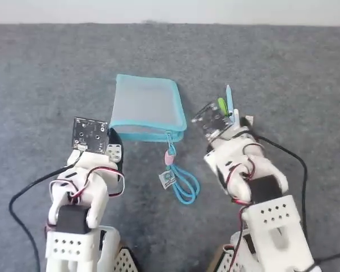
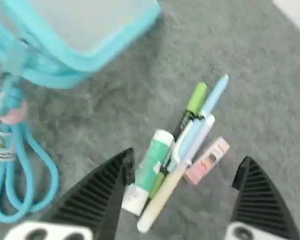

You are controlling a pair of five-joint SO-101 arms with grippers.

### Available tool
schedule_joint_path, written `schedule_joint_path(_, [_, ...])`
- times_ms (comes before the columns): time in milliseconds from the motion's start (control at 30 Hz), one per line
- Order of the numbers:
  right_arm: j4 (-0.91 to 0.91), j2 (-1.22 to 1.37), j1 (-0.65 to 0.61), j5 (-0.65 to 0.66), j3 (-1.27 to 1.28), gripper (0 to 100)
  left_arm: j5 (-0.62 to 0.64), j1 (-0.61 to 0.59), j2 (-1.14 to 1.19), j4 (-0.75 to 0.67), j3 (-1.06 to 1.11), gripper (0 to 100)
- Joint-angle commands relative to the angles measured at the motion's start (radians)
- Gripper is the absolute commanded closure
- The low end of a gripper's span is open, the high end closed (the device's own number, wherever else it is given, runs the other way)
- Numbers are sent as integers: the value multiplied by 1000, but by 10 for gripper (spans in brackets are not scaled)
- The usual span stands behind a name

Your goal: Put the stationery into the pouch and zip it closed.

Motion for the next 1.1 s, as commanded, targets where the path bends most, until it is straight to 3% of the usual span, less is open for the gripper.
schedule_joint_path(0, [21, 62, 79, -34, -14, 684, 18, 0, 8, -40, -10, 988])
schedule_joint_path(267, [10, 202, 88, -5, -14, 684, 20, 0, 8, -41, -8, 988])
schedule_joint_path(633, [-266, 173, -262, 5, 9, 684, 21, 2, 8, -52, -7, 988])
schedule_joint_path(700, [-335, 182, -289, 23, 15, 684, 21, 2, 8, -51, -7, 988])
schedule_joint_path(867, [-397, 203, -349, 212, 14, 684, 21, 2, 8, -51, -7, 988])
schedule_joint_path(1067, [-490, 242, -395, 229, 8, 685, 21, 2, 8, -48, -7, 988])
